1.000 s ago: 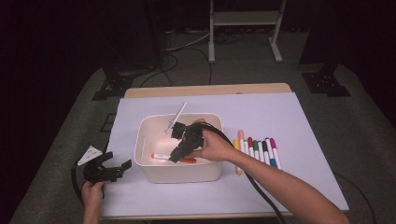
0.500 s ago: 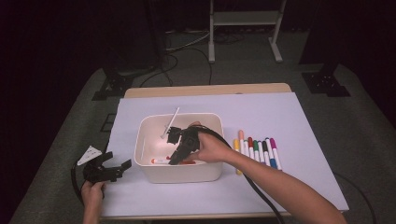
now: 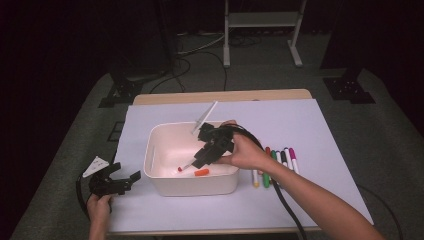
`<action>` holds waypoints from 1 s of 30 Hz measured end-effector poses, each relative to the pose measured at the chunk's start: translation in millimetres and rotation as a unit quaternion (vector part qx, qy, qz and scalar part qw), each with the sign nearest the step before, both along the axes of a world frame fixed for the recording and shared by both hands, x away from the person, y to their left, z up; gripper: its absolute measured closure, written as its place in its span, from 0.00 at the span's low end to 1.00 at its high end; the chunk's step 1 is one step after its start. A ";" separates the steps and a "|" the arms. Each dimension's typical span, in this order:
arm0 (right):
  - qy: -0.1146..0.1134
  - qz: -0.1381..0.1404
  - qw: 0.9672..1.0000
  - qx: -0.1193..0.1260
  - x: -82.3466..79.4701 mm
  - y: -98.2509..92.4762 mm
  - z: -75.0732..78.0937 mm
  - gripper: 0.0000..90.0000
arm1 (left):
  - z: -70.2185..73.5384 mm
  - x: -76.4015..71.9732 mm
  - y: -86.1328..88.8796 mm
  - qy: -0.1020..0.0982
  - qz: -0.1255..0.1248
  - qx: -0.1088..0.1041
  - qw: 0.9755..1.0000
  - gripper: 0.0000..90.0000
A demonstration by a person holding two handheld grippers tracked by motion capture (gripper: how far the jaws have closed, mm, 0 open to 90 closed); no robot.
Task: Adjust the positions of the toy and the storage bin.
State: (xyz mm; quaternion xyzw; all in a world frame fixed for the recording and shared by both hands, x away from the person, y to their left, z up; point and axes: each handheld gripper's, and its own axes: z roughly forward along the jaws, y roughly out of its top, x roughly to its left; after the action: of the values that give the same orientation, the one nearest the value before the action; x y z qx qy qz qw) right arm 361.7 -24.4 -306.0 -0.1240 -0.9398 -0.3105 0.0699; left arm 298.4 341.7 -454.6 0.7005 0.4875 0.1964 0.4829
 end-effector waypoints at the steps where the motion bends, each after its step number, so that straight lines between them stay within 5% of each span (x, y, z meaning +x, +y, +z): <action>1: -0.003 -0.007 1.000 0.007 -0.7 -9.2 3.8 0.70 | 0.0 0.1 -0.1 0.000 0.000 0.000 1.000 0.00; 8: -0.016 -0.055 0.998 0.035 -2.3 -62.0 15.9 0.68 | 0.1 0.0 -0.5 0.001 -0.001 0.003 1.000 0.00; 16: -0.030 -0.116 0.991 0.053 -8.5 -123.6 19.4 0.69 | 0.1 0.1 -0.5 0.001 -0.002 0.008 1.000 0.00; 19: -0.035 -0.146 0.987 0.061 -10.8 -151.4 11.1 0.69 | 0.0 0.4 -0.7 0.002 -0.002 0.009 1.000 0.00; 30: -0.024 -0.211 0.976 0.050 -9.7 -206.6 -24.7 0.69 | -0.2 0.4 -0.9 0.000 0.000 0.008 1.000 0.00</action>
State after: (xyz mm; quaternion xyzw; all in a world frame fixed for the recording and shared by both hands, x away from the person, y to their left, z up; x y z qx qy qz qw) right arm 352.0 -231.0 -330.7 -0.3081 -0.8771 -0.3681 -0.0139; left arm 298.7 340.8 -454.8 0.7046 0.4856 0.2000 0.4772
